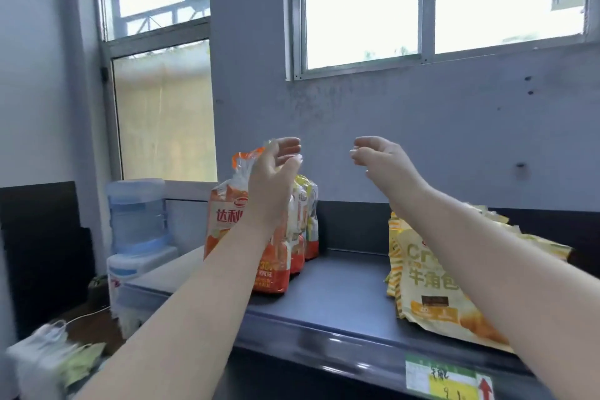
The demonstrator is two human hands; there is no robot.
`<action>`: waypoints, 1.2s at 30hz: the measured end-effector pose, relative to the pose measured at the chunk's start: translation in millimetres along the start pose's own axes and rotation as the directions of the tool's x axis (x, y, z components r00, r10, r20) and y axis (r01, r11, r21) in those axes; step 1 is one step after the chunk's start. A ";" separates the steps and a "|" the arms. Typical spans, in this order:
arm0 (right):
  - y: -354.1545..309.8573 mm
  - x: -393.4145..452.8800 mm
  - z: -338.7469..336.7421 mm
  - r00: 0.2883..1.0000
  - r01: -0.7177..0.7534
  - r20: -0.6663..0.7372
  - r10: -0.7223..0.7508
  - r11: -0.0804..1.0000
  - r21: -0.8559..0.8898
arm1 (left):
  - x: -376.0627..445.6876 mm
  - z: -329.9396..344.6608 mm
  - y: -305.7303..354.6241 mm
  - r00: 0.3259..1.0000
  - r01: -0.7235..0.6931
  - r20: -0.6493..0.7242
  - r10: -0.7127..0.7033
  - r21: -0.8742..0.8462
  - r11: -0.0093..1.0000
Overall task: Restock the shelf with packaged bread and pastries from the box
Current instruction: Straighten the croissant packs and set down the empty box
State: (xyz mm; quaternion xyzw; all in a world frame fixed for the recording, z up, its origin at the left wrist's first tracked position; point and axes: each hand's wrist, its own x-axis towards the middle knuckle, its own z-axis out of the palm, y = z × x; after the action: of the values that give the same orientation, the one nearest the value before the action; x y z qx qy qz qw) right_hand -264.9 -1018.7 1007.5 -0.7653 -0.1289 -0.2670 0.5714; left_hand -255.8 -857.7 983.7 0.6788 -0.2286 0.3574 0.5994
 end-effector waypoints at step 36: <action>83.6 20.5 189.7 0.863 -0.407 -0.095 0.496 0.796 0.449 | 60.8 -136.8 -206.6 0.639 0.751 0.519 -0.567 -0.264 0.605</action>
State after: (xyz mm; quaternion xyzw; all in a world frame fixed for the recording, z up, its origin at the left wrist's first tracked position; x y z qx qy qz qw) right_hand -156.4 -868.1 912.7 -0.6028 0.0654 -0.1672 0.7774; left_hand -93.1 -680.2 899.0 0.6083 -0.1452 -0.1001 0.7739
